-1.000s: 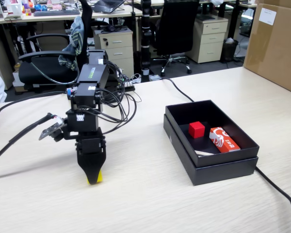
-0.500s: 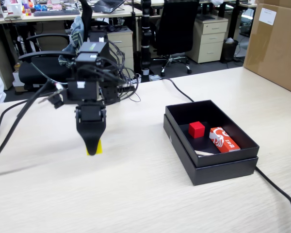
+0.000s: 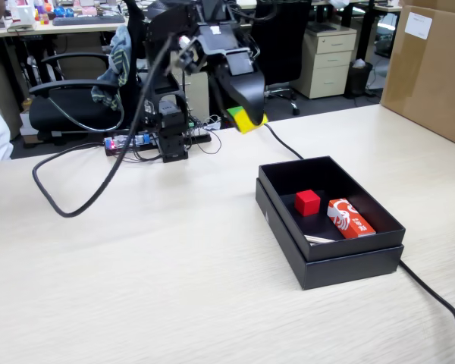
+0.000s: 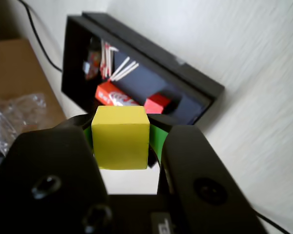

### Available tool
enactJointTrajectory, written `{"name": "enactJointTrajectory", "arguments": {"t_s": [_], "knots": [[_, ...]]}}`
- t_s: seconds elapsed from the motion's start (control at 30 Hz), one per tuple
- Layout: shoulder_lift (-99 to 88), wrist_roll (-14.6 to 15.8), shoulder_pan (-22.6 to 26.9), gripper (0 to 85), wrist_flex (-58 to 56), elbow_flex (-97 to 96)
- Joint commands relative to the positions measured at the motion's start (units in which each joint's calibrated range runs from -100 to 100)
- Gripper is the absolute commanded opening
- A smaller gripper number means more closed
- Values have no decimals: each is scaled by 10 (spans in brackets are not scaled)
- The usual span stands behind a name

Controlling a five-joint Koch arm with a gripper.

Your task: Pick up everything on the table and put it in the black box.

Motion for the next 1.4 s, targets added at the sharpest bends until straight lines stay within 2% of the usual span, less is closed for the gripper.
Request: {"name": "enactJointTrajectory", "arguments": {"t_s": [0.0,0.27,0.6,0.9,1.0,1.1,1.13,1.17,1.23,1.37], "knots": [[11,12,18,12,5,27],[213,37,45,12,5,93],[468,39,36,35,6,190],[500,39,30,36,6,174],[504,38,30,108,5,169],[505,38,30,116,5,165],[505,38,30,148,5,164],[504,36,30,225,5,158],[499,36,28,299,3,151],[490,35,26,414,3,150]]}}
